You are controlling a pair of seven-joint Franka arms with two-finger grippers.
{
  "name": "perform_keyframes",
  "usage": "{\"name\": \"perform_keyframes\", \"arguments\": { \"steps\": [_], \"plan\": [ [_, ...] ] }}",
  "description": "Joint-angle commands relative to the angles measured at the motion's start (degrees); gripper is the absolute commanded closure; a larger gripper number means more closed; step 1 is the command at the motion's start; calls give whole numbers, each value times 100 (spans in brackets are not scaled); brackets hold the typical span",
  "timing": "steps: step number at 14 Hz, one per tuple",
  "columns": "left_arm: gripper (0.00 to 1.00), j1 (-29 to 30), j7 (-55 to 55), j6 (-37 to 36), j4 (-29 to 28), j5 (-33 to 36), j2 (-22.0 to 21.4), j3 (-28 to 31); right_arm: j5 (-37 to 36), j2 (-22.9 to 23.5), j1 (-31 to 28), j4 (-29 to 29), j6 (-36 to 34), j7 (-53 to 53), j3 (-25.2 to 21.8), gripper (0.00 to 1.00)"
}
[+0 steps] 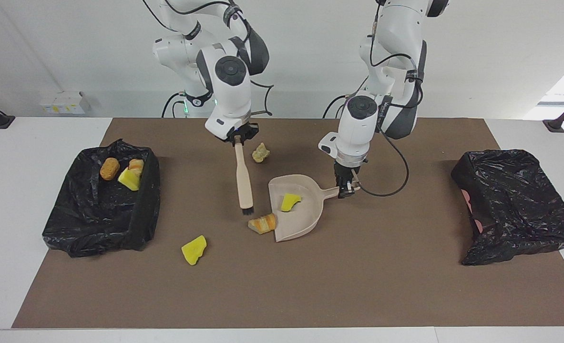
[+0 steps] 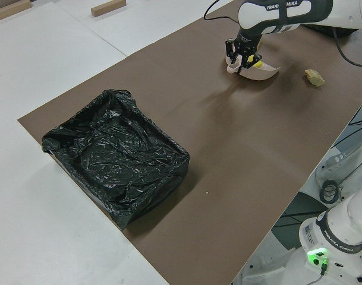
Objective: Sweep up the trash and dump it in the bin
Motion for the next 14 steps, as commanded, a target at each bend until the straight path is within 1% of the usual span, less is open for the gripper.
{"name": "perform_keyframes", "arguments": {
  "steps": [1,3,5,7,8,10,13,14],
  "plan": [
    [100,-70,-641,-121,-102,85,-163,-32,-613,577,-275,544,-24,-317,72,100],
    [100,-184,-826,-138,-119,76,-189,-41,-1079,938,-477,966,-68,-344,81,100],
    [100,-289,-1186,-130,-128,85,-190,-32,-1493,1114,-679,994,-24,-458,81,100],
    [100,-352,-1319,-95,-128,85,-190,-32,-1775,1395,-873,1291,-15,-476,81,100],
    [100,-352,-1398,-112,-128,85,-190,-32,-1889,1492,-961,1310,-6,-494,90,100],
    [100,-369,-1530,-147,-137,85,-198,-32,-1856,1694,-944,1301,-6,-494,90,100],
    [100,-492,-1723,-217,-172,93,-233,-23,-1619,1704,-856,1205,187,-511,160,100],
    [100,-562,-1724,-252,-190,93,-260,-15,-1453,1721,-717,1179,187,-503,169,100]
  ]
}}
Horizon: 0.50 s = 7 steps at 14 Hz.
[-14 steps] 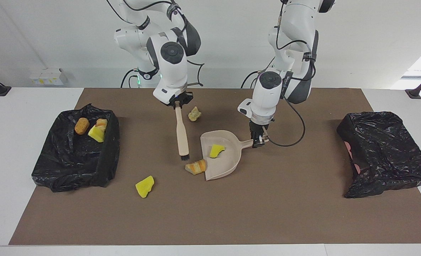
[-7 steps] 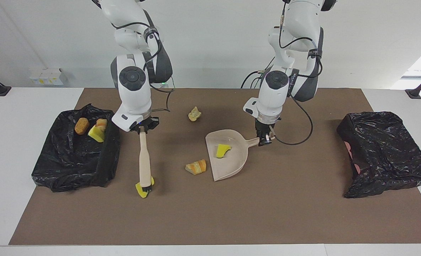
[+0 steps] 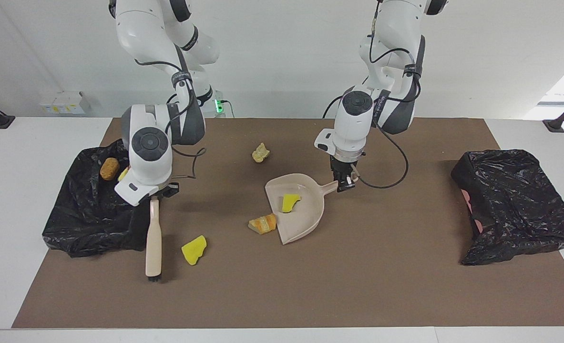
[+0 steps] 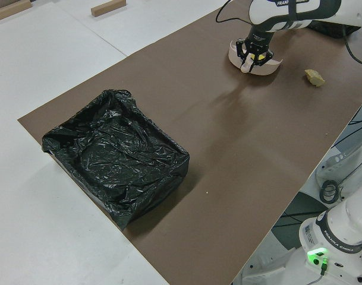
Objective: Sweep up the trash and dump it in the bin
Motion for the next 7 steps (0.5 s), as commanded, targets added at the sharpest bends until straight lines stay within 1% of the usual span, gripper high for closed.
{"name": "perform_keyframes", "arguments": {
  "steps": [1,2,3,4,7],
  "plan": [
    [100,-193,-176,-110,-210,93,-247,81,468,17,259,28,8,-115,60,100],
    [100,-202,-176,-49,-219,172,-212,81,740,8,374,28,-27,-132,69,100],
    [100,-194,-176,-31,-219,198,-186,81,1186,8,523,28,-19,-124,164,100],
    [100,-185,-176,-22,-228,199,-185,72,1469,-18,777,19,-36,-106,183,100],
    [100,-124,-158,161,-254,199,-168,72,1911,-98,1182,10,-220,8,192,100]
  ]
}}
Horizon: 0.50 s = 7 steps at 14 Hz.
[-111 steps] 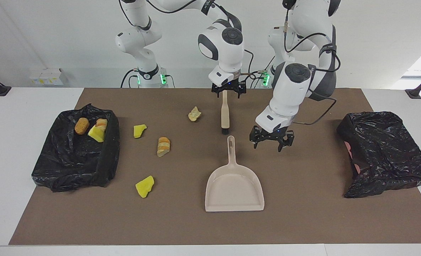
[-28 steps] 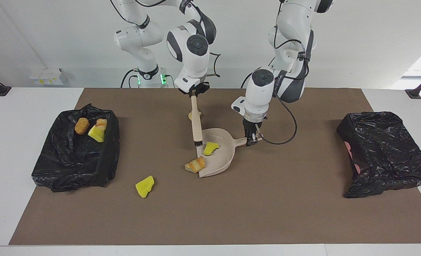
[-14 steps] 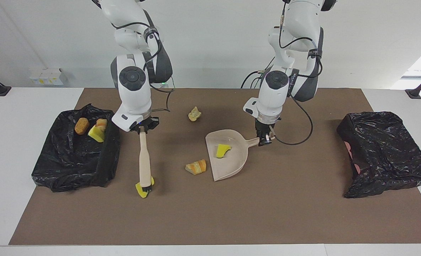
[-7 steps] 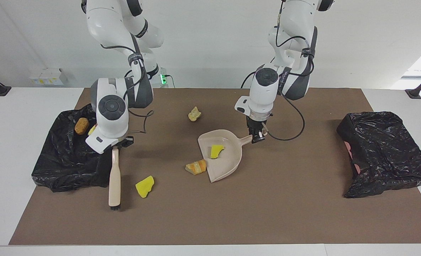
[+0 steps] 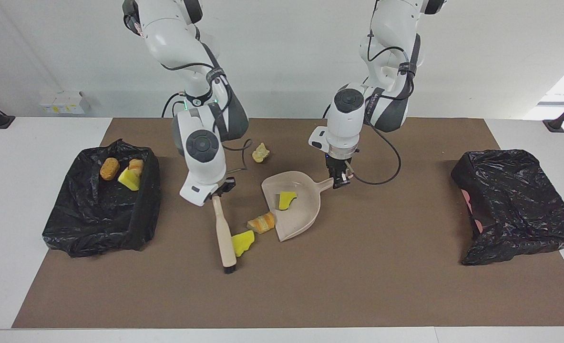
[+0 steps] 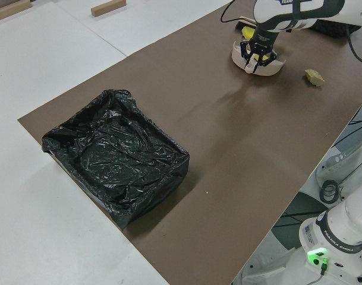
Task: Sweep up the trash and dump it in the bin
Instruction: 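Sweep the far sponge and bread into the dustpan with the right gripper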
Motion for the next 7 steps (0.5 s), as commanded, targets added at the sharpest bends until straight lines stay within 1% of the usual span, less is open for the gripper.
{"name": "perform_keyframes", "arguments": {
  "steps": [1,3,4,7],
  "plan": [
    [100,-5,-56,302,-240,126,-135,63,315,-108,175,10,-364,56,38,100],
    [100,39,-47,461,-276,126,-65,63,376,-196,403,10,-620,206,91,100],
    [100,40,-38,592,-285,126,5,54,533,-249,447,10,-673,232,152,100],
    [100,40,-47,830,-302,117,23,54,745,-626,343,37,-945,250,162,100]
  ]
}}
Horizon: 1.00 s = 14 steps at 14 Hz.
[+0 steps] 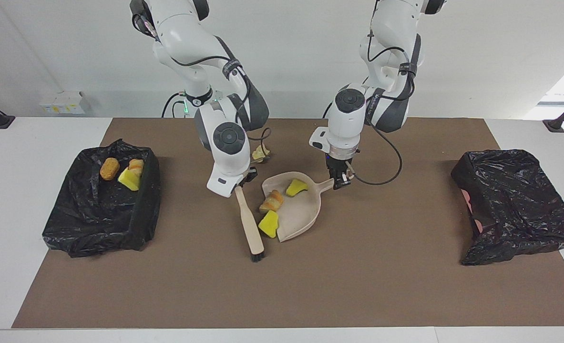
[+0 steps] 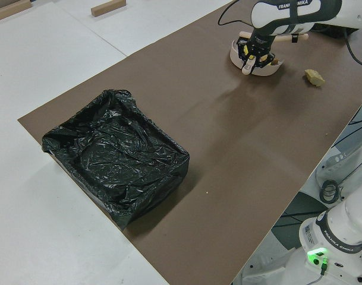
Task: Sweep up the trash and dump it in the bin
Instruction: 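Sweep the far sponge and bread into the dustpan with the right gripper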
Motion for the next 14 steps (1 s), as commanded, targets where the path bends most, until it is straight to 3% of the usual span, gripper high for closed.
{"name": "perform_keyframes", "arguments": {
  "steps": [1,4,7,11,14],
  "plan": [
    [100,26,-39,335,-126,112,-23,3,305,-454,-255,4,-296,-11,14,100],
    [100,297,363,265,-91,112,-14,-5,403,-859,-352,-22,-708,67,5,100],
    [100,605,961,20,-39,42,-119,-23,411,-1201,-344,-328,-1245,847,5,100],
    [100,808,2399,-515,-47,42,-321,3,429,-2044,-2,-1566,-887,2332,23,100],
    [100,739,2693,-789,-187,50,-497,3,920,-2598,191,-2383,-632,3142,23,100]
  ]
}}
